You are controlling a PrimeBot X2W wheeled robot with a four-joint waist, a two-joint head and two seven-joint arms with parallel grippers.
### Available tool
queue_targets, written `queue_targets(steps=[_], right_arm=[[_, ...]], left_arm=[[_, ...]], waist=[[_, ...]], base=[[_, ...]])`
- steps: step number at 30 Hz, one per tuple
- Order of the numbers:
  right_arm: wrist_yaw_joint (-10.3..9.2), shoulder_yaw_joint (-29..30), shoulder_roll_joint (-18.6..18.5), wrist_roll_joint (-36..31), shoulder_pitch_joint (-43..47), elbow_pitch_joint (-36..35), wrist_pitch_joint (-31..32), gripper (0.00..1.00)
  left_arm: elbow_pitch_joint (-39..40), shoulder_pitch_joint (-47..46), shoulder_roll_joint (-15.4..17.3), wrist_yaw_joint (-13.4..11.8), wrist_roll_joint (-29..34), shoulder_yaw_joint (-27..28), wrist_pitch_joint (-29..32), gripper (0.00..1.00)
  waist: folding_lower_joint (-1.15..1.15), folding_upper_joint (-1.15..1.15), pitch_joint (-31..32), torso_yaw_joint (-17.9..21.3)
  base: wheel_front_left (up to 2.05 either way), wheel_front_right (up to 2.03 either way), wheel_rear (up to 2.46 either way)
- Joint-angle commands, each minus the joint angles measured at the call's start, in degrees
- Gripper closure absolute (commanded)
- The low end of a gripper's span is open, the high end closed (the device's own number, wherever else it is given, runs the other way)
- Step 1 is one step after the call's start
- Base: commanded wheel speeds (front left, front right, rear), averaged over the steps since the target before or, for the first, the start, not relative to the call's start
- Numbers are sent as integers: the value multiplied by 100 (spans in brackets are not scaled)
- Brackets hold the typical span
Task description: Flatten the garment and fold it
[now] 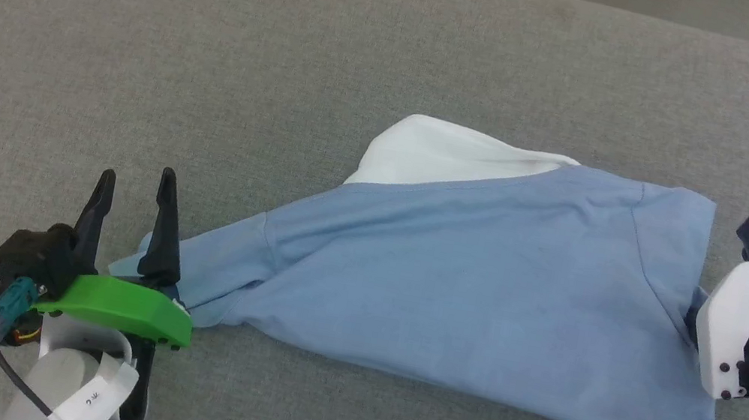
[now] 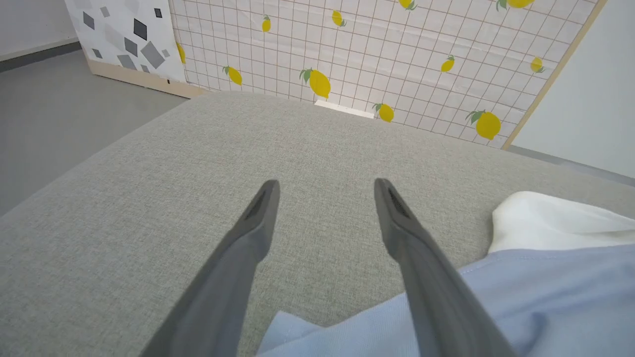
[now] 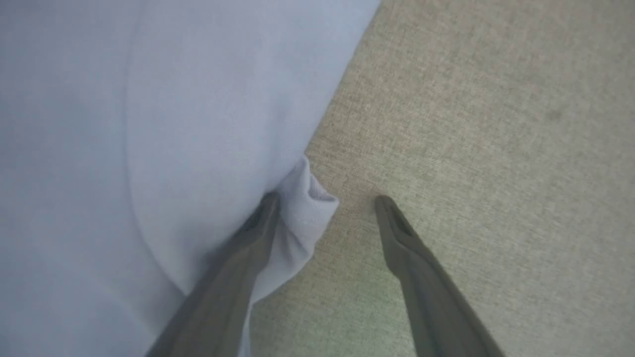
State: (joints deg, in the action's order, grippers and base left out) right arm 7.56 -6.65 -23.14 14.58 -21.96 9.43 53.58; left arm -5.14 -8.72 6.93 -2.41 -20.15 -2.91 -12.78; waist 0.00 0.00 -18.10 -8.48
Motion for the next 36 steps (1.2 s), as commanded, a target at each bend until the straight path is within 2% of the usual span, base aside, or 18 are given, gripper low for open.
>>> queue_targets(steps=[1, 3, 4, 5, 6, 12, 21, 25, 28, 32, 36], right_arm=[[-8, -194, -15, 64, -25, 120, 104, 0], [-8, -392, -74, 181, 5, 214, 233, 0], [-8, -426, -90, 239, 11, 251, 302, 9], [-8, -439, -99, 306, 1, 267, 332, 73], [-8, -427, -108, 341, -20, 260, 296, 100], [-8, 85, -99, 445, -163, 178, -119, 100], [-8, 1707, 167, 128, -79, -428, -979, 100], [-8, 2505, 494, -45, 479, -586, -921, 100], [-8, 2936, 919, -76, 1078, -656, -875, 100], [-8, 3193, 1538, -15, 1717, -668, -869, 100], [-8, 3277, 1858, 104, 2017, -528, -929, 100]], left_arm=[[-18, -97, -24, -16, 4, -12, -39, 0], [-42, -101, -24, -15, -12, -17, -37, 0], [-53, -99, -25, -15, -21, -19, -35, 0], [-62, -100, -25, -15, -30, -20, -38, 0], [-71, -98, -26, -13, -40, -20, -41, 0], [-144, -76, 1, -3, -80, -25, -41, 0], [-97, 73, 70, -60, -97, -17, 11, 0], [-71, 148, 79, -65, -132, -33, 60, 0], [-50, 170, 80, -70, -156, -47, 87, 0], [-19, 201, 99, -79, -188, -57, 152, 0], [19, 227, 125, -109, -223, -42, 221, 0]], waist=[[0, 0, -90, -69], [0, 0, -99, -74], [0, 0, -102, -71], [0, 0, -99, -65], [0, 0, -88, -57], [0, 0, 124, 61], [0, 0, 555, 399], [0, 0, 675, 515], [0, 0, 705, 557], [0, 0, 711, 603], [0, 0, 702, 641]], base=[[0, 0, 0], [0, 0, 0], [0, 0, 0], [0, 0, 0], [0, 0, 0], [0, 0, 0], [0, 0, 0], [0, 0, 0], [0, 0, 0], [0, 0, 0], [0, 0, 0]])
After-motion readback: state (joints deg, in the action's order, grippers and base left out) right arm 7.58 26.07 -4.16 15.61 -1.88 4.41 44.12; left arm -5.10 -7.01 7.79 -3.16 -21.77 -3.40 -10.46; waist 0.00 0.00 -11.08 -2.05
